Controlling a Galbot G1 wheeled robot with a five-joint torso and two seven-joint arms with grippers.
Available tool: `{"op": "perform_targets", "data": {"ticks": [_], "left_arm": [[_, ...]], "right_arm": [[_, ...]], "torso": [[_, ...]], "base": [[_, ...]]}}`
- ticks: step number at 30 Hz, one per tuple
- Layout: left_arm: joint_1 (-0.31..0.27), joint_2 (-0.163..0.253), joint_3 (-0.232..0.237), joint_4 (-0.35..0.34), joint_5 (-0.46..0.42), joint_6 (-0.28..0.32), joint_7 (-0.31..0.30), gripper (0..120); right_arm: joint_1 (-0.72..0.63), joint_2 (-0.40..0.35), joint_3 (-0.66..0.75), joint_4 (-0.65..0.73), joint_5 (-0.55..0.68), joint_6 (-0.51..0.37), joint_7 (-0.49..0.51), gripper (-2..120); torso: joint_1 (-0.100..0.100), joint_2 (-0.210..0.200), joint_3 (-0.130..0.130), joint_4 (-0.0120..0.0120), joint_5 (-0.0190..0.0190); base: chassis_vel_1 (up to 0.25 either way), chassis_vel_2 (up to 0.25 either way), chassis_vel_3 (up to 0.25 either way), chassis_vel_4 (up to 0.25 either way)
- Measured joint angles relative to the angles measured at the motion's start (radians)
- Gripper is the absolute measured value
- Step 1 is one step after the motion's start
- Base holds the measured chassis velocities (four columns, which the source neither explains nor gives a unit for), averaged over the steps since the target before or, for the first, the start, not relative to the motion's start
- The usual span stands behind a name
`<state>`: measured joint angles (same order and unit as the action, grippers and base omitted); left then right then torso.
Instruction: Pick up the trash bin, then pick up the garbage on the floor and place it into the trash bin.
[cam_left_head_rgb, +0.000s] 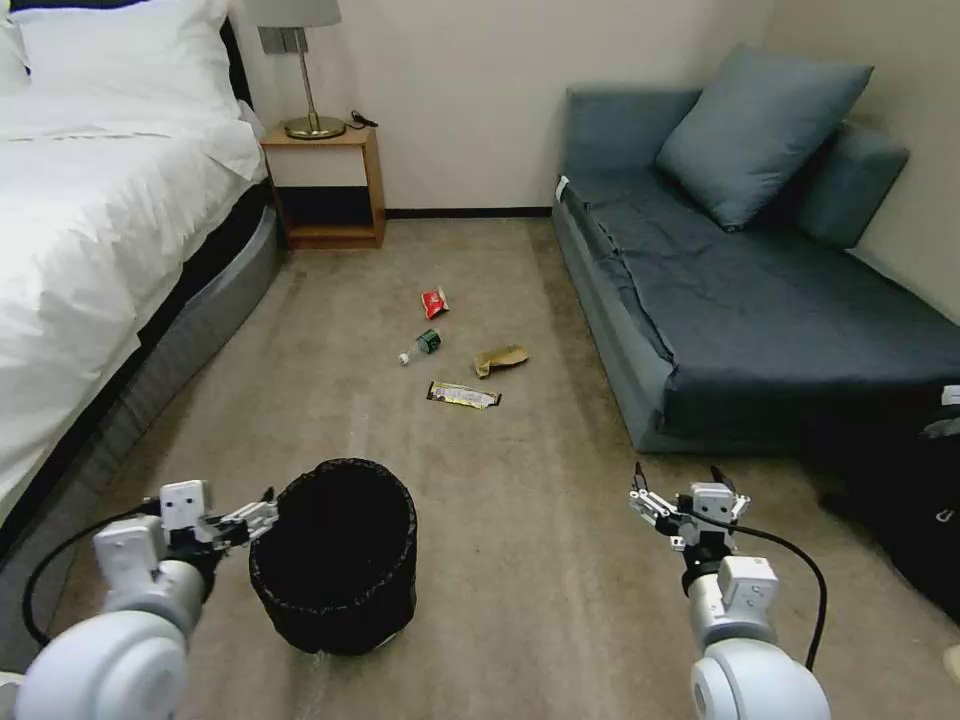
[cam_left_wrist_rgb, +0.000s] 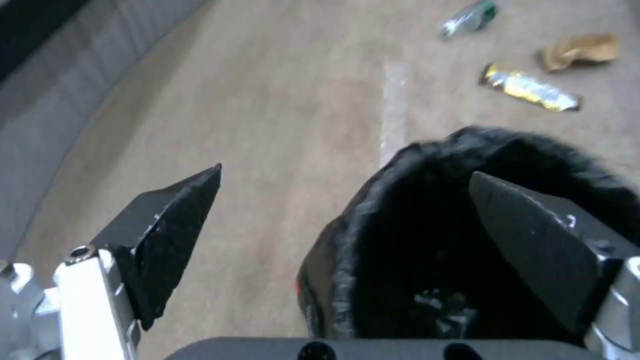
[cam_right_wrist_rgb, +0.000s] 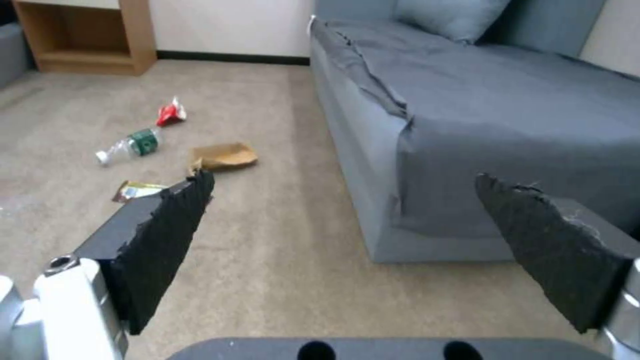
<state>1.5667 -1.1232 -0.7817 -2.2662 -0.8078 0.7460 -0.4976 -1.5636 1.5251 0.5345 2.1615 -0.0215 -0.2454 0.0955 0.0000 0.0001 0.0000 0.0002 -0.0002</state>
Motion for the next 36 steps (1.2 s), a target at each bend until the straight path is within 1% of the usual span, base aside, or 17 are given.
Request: {"op": "perform_targets", "data": {"ticks": [1,3,5,6,7,9,11,12,14,19,29,33,36], "left_arm": [[-0.015,0.006,0.005,0.033,-0.01,0.0,-0.008,100],[-0.021,0.008,0.007,0.047,-0.016,0.0,-0.01,100],[-0.048,0.02,0.026,0.123,-0.048,-0.001,-0.017,100],[-0.053,0.022,0.03,0.139,-0.054,-0.002,-0.018,100],[-0.053,0.022,0.03,0.139,-0.054,-0.002,-0.018,100],[-0.08,0.031,0.051,0.208,-0.085,-0.003,-0.018,100],[-0.086,0.032,0.057,0.221,-0.088,-0.004,-0.018,100],[-0.097,0.034,0.068,0.244,-0.091,-0.005,-0.017,100],[-0.114,0.034,0.082,0.266,-0.101,-0.005,-0.015,100],[-0.136,0.037,0.11,0.287,-0.11,-0.008,-0.012,99],[-0.155,0.044,0.136,0.288,-0.139,-0.009,-0.018,98],[-0.165,0.049,0.148,0.305,-0.148,-0.009,-0.025,97],[-0.175,0.051,0.161,0.324,-0.165,-0.01,-0.034,87]], "right_arm": [[0.004,0.002,-0.005,-0.003,0.0,-0.001,0.0,100],[0.005,0.003,-0.006,-0.005,-0.001,-0.001,0.0,100],[0.01,0.006,-0.011,-0.011,-0.003,-0.002,0.0,100],[0.011,0.007,-0.012,-0.012,-0.004,-0.002,0.0,100],[0.011,0.007,-0.012,-0.012,-0.004,-0.002,0.0,100],[0.014,0.008,-0.011,-0.013,-0.005,-0.004,0.0,100],[0.015,0.008,-0.01,-0.013,-0.005,-0.005,0.0,100],[0.017,0.008,-0.008,-0.013,-0.005,-0.008,0.0,100],[0.019,0.01,-0.005,-0.013,-0.006,-0.01,0.0,100],[0.017,0.017,-0.003,-0.012,-0.011,-0.012,0.0,100],[0.017,0.022,0.002,-0.009,-0.016,-0.011,0.0,100],[0.018,0.025,0.002,-0.007,-0.019,-0.011,0.0,100],[0.018,0.026,0.002,-0.006,-0.021,-0.011,0.0,100]], "torso": [[0.0,0.0,0.0,-0.0002,-0.0001],[0.0,0.0,0.0,-0.0002,-0.0002],[0.0,0.0,0.0,-0.0002,-0.0001],[0.0,0.0,0.0,-0.0002,-0.0001],[0.0,0.0,0.0,-0.0002,-0.0001],[0.0,0.0,0.0,-0.0003,-0.0001],[0.0,0.0,0.0,-0.0002,0.0001],[0.0,0.0,0.0,-0.0002,0.0],[0.0,0.0,0.0,-0.0002,0.0001],[0.0,0.0,0.0,-0.0002,0.0001],[0.0,0.0,0.0,-0.0002,0.0002],[0.0,0.0,0.0,-0.0002,0.0002],[0.0,0.0,0.0,-0.0002,0.0002]], "base": [[0.0,0.0,0.0,0.0],[0.0,0.0,0.0,0.0],[0.0,0.0,0.0,0.0],[0.0,0.0,0.0,0.0],[0.0,0.0,0.0,0.0],[0.0,0.0,0.0,0.0],[0.0,0.0,0.0,0.0],[0.0,0.0,0.0,0.0],[0.0,0.0,0.0,0.0],[0.0,0.0,0.0,0.0],[0.0,0.0,0.0,0.0],[0.0,0.0,0.0,0.0],[0.0,0.0,0.0,0.0]]}}
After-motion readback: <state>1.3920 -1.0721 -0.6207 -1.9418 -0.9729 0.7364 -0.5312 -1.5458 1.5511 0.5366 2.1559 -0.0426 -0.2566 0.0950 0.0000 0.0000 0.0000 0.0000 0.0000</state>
